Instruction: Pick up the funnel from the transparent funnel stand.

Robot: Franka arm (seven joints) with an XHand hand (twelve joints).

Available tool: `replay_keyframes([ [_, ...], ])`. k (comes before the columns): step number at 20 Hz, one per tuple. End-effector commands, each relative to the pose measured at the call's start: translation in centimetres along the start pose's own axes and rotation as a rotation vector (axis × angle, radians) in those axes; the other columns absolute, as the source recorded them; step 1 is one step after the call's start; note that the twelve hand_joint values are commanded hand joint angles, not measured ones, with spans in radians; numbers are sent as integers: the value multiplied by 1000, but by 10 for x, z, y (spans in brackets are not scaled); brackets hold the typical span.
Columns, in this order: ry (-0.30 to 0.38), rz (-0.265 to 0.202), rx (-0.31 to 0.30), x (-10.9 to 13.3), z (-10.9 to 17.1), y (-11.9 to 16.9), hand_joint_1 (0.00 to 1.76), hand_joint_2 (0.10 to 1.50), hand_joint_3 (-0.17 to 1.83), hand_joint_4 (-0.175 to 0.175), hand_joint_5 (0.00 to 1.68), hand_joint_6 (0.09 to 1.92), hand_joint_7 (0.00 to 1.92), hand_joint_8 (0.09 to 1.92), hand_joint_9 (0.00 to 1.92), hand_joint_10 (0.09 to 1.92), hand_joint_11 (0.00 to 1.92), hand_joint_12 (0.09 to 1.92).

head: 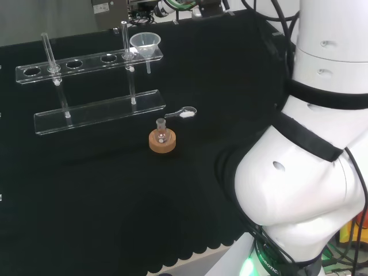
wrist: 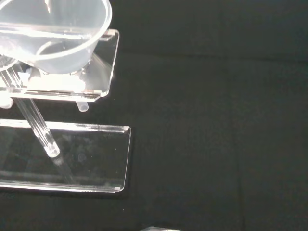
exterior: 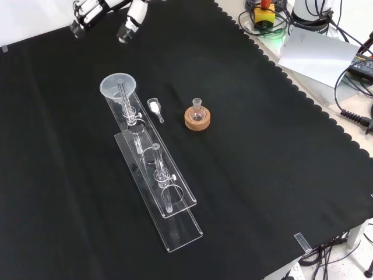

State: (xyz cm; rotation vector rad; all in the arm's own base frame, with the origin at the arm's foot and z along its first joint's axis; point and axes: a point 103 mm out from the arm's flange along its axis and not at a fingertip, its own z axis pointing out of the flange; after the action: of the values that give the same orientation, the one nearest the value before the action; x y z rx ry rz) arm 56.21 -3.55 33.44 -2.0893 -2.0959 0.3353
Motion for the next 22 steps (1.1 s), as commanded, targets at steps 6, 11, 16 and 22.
replay_keyframes([
  [6, -20, -78, 117, 24, 17, 18, 504, 908, 162, -5, 166, 87, 0, 532, 252, 765, 151, 1477],
  [11, -40, -102, 198, 36, 23, 25, 498, 839, 159, -6, 144, 87, 0, 501, 247, 807, 322, 1474],
  [16, -76, -134, 234, 52, 25, 31, 546, 809, 156, -18, 118, 87, 0, 504, 236, 823, 359, 1473],
  [22, -125, -127, 301, 65, 26, 39, 604, 780, 180, -10, 9, 87, 0, 307, 146, 862, 414, 1464],
])
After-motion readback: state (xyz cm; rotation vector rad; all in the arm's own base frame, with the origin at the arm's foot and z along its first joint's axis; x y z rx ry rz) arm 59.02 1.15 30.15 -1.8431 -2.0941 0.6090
